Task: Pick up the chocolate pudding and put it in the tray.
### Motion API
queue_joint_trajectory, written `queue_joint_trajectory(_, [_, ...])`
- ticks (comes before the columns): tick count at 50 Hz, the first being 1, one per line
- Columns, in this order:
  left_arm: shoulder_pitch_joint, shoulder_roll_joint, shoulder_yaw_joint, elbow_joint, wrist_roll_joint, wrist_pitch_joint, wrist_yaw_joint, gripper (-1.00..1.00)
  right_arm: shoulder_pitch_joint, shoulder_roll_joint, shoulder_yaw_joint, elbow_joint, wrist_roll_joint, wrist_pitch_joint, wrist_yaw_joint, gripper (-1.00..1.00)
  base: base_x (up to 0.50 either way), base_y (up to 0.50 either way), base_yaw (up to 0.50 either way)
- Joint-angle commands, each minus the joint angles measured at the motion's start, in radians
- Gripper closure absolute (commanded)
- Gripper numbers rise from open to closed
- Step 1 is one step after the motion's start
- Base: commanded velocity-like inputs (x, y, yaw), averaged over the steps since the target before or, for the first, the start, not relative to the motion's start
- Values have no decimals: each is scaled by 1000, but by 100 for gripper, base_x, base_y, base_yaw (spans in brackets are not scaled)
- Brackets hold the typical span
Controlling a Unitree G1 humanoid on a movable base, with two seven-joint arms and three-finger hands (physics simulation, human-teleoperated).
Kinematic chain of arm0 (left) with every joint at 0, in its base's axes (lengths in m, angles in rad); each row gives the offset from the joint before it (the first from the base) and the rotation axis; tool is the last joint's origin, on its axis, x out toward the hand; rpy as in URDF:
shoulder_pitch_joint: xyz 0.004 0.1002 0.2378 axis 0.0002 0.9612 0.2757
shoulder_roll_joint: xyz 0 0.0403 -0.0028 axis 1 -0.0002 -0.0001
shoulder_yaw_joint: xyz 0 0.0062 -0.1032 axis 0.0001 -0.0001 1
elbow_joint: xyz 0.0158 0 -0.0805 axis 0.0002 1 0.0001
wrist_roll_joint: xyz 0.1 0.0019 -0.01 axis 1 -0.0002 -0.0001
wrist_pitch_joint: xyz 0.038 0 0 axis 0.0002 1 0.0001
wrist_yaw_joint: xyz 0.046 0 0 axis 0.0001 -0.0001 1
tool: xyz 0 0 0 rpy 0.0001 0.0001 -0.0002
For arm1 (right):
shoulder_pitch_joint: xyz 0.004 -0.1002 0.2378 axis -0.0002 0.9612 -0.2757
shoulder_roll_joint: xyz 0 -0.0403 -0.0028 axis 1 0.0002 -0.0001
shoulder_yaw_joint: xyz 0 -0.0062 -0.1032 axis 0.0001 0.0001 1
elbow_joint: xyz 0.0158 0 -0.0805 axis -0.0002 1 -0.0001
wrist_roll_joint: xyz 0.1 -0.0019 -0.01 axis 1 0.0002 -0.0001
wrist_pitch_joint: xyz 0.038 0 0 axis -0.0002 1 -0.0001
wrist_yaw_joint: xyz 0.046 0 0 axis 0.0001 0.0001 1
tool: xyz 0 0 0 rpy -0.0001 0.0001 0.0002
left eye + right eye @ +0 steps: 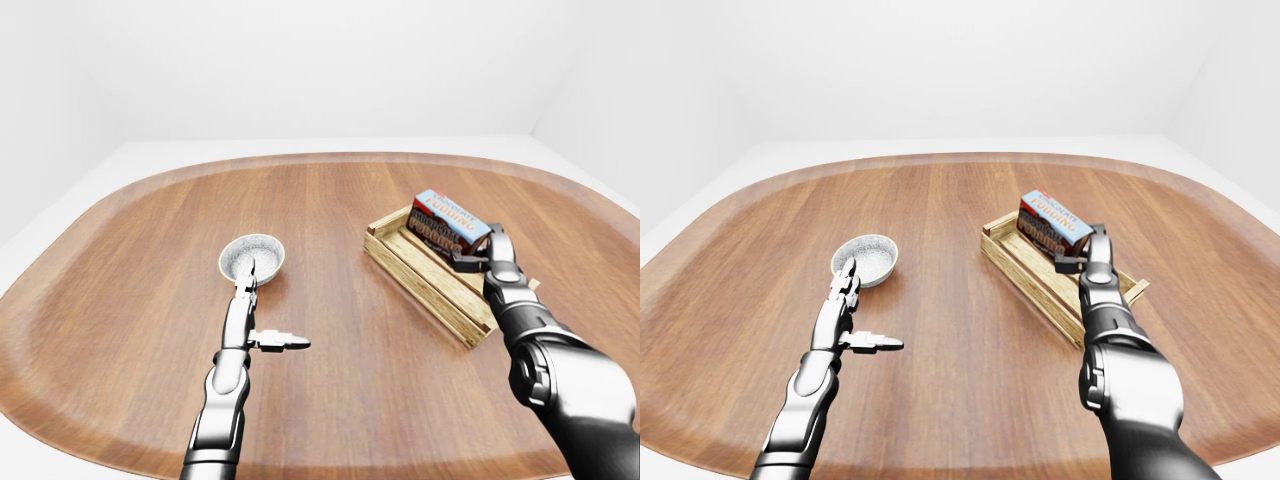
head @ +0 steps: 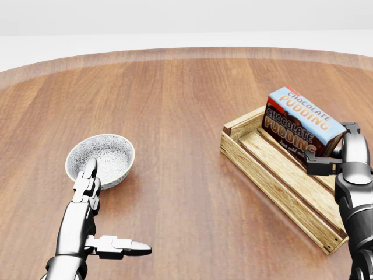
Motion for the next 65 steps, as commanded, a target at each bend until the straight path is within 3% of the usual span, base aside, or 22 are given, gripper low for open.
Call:
queue_joint_trajectory(1, [0,-1,6,-3,-26,-2,-15,-100,24,-1,-15,-11,-14,0,-25,100,0,0,0])
queue_joint_trajectory(54, [-1,-2,7,-11,-25,13,-11,-100,129,-8,-43,-3,-31,0,-57,100,0,0,0])
queue_joint_trajectory(65, [-1,-1,6,-2,-24,1,-12,-100,142,-6,-45,-3,-37,0,-64,100,0,0,0])
